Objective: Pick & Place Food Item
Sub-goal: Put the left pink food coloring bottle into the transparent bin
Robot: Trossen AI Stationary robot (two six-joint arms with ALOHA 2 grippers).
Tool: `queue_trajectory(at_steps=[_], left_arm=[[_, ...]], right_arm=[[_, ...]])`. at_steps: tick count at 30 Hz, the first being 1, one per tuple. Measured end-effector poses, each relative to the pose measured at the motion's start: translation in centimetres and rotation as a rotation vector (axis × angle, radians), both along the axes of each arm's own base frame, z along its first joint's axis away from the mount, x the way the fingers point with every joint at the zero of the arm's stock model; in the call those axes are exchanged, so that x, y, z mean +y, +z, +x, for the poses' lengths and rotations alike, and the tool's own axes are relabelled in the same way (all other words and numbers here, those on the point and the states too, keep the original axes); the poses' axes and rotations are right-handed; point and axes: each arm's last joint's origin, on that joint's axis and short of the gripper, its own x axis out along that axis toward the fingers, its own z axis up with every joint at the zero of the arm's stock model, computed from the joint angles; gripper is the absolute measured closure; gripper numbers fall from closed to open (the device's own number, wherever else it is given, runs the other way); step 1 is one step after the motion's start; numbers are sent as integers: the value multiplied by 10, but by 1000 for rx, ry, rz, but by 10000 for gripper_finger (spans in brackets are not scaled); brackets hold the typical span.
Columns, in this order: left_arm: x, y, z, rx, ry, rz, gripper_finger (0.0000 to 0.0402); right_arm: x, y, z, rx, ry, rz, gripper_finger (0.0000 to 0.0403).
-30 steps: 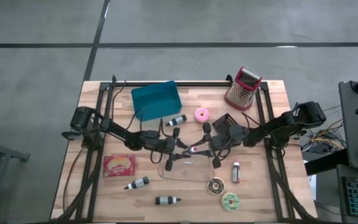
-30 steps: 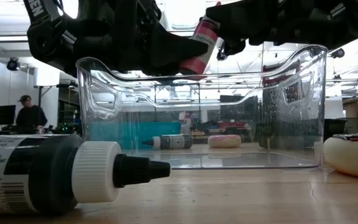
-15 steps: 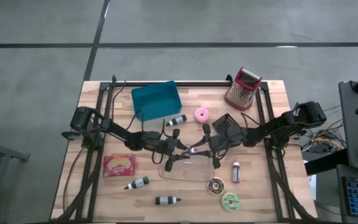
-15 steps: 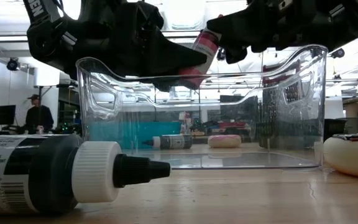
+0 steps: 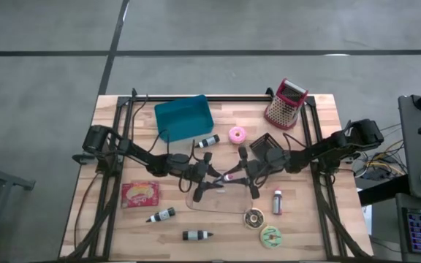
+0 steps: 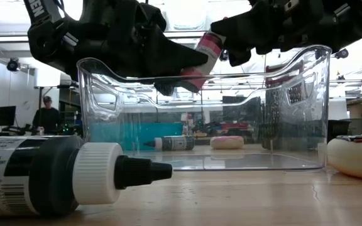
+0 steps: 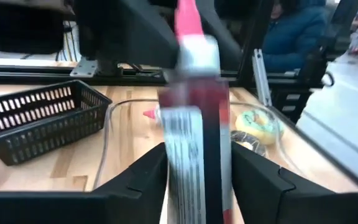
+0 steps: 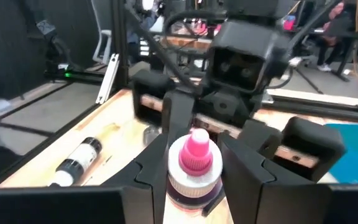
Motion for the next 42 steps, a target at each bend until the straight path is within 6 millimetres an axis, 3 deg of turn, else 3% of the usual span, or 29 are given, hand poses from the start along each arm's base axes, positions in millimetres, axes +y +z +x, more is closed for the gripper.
queue_trajectory(at_steps=[8,12,19,29,42], left_arm=[[-1,6,0,-7,-10,-35,116],[-2,12,-2,-20,-90,-22,80],[-4,36,-11,-78,-171,14,77],[-1,47,-36,-67,-157,64,78],[6,61,-72,-134,-97,93,80]], right_arm=[[0,-3,1,41,1,-7,296],[0,-3,1,57,4,-9,296],[-2,-1,-7,155,-16,11,296],[-3,24,-13,323,-52,17,296],[1,18,-2,452,-78,0,296]])
